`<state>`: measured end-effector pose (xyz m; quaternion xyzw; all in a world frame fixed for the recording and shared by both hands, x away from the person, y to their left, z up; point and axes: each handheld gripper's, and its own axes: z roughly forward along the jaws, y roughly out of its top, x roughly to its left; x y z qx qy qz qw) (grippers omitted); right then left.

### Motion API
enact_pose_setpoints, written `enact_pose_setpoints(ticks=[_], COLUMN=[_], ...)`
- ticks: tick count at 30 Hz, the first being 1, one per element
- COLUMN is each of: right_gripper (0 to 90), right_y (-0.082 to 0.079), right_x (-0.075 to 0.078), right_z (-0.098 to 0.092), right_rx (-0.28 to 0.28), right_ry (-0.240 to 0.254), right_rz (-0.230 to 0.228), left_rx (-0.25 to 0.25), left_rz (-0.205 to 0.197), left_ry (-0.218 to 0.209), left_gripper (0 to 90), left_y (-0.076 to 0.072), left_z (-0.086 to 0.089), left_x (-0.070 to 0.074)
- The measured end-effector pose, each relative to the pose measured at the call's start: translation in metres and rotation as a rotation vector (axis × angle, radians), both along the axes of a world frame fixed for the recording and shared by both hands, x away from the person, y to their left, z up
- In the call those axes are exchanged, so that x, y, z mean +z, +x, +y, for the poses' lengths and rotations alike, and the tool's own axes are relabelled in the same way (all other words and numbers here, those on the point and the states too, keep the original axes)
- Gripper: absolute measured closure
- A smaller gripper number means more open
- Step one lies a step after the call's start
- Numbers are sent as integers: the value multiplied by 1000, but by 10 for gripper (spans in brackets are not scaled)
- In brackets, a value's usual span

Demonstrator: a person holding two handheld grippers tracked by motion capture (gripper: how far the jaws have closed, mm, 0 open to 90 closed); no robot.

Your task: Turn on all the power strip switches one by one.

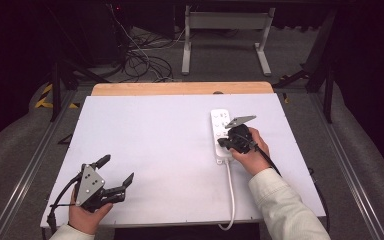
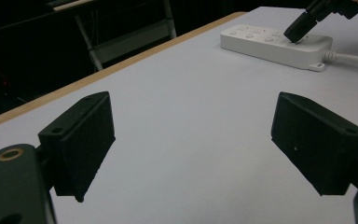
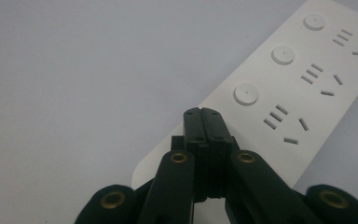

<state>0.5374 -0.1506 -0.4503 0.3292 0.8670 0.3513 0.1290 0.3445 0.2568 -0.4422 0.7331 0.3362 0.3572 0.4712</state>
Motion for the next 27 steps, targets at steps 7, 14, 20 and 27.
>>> enact_pose_setpoints(ticks=[7, 14, 20, 27], right_gripper=[900, 900, 900, 900], right_y=[-1, -2, -3, -5], right_x=[-1, -2, -3, -3], right_z=[0, 2, 4, 7], right_rx=[-2, -2, -5, -13], right_ry=[1, 1, -17, -36], right_rz=[-6, -2, -17, -29], left_rx=[0, -2, -3, -6], left_rz=[2, 4, 0, 6], left_ry=[-1, -2, 5, 3], left_gripper=[136, 136, 136, 136], left_y=[0, 0, 0, 0], left_z=[0, 0, 0, -1], left_x=[0, 0, 0, -1])
